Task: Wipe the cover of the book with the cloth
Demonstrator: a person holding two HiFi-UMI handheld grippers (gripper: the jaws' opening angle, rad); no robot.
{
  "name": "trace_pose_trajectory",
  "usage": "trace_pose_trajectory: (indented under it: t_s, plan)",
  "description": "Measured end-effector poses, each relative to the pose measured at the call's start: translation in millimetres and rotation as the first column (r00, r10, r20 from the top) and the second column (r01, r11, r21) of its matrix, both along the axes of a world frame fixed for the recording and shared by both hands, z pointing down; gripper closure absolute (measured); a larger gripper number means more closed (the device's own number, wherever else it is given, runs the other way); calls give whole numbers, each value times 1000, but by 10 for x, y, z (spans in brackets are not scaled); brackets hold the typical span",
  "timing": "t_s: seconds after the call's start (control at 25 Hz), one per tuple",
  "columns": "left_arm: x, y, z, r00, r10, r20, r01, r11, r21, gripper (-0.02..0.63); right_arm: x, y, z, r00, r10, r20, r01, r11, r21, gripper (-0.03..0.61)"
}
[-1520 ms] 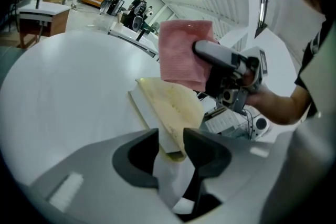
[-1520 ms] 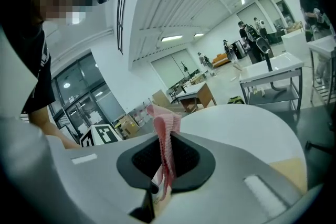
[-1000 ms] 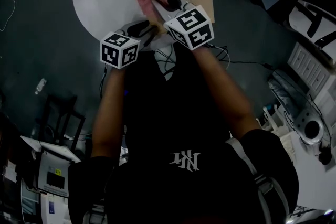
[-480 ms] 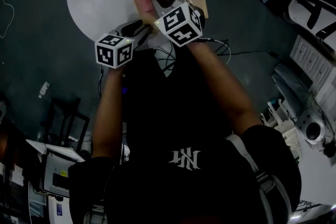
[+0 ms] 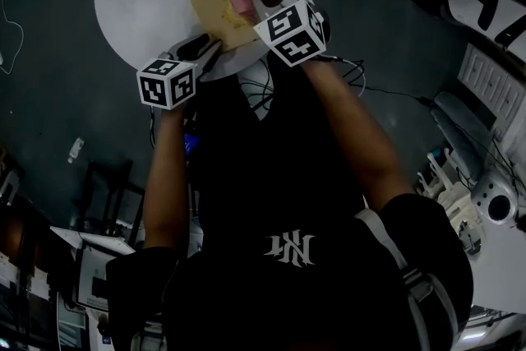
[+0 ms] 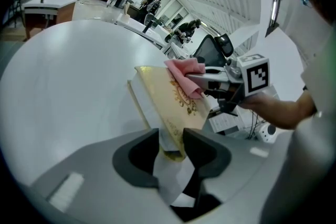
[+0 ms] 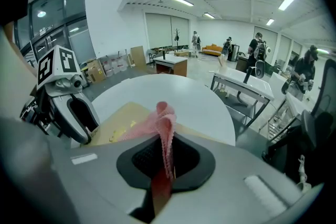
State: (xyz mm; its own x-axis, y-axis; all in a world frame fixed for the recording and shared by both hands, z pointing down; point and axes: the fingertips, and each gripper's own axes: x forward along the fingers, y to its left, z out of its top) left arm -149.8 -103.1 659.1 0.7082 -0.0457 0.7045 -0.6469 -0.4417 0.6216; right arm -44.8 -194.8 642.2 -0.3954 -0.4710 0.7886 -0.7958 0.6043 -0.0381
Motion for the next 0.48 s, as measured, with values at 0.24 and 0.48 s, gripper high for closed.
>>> trace_pose_trajectory:
  t_s: [0.24,0.48]
  plan:
    - [39,15,-6,1000,-10,29,9,1000,10,469,392,10,2,999,50,-21,-50,999,12,566]
    - [58,32,2,999,-24,41,24,1000,9,468,727,-5,9,994,99,-42,-98,995,24,566]
